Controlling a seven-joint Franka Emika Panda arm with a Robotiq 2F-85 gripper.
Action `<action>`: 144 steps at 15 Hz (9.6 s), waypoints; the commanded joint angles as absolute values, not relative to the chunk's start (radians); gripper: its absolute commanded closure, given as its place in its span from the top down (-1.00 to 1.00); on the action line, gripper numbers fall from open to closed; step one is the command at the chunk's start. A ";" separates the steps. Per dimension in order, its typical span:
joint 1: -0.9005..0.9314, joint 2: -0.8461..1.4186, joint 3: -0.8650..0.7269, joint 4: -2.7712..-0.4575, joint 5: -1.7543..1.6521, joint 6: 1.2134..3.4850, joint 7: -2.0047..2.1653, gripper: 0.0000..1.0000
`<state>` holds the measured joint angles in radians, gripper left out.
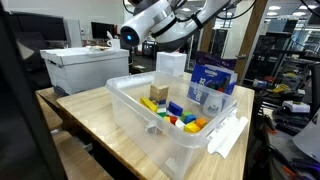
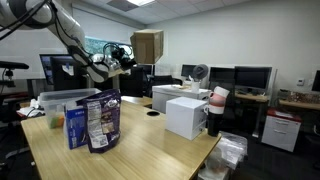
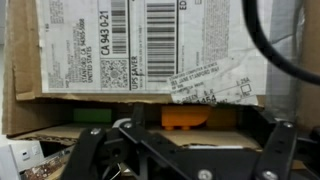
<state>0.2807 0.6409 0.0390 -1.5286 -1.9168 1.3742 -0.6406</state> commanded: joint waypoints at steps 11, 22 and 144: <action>0.310 0.344 0.178 -1.756 -1.730 1.375 -0.657 1.00; 0.316 0.180 0.270 -1.876 -1.564 1.394 -0.646 1.00; 0.488 0.218 0.458 -2.406 -2.249 0.830 0.685 1.00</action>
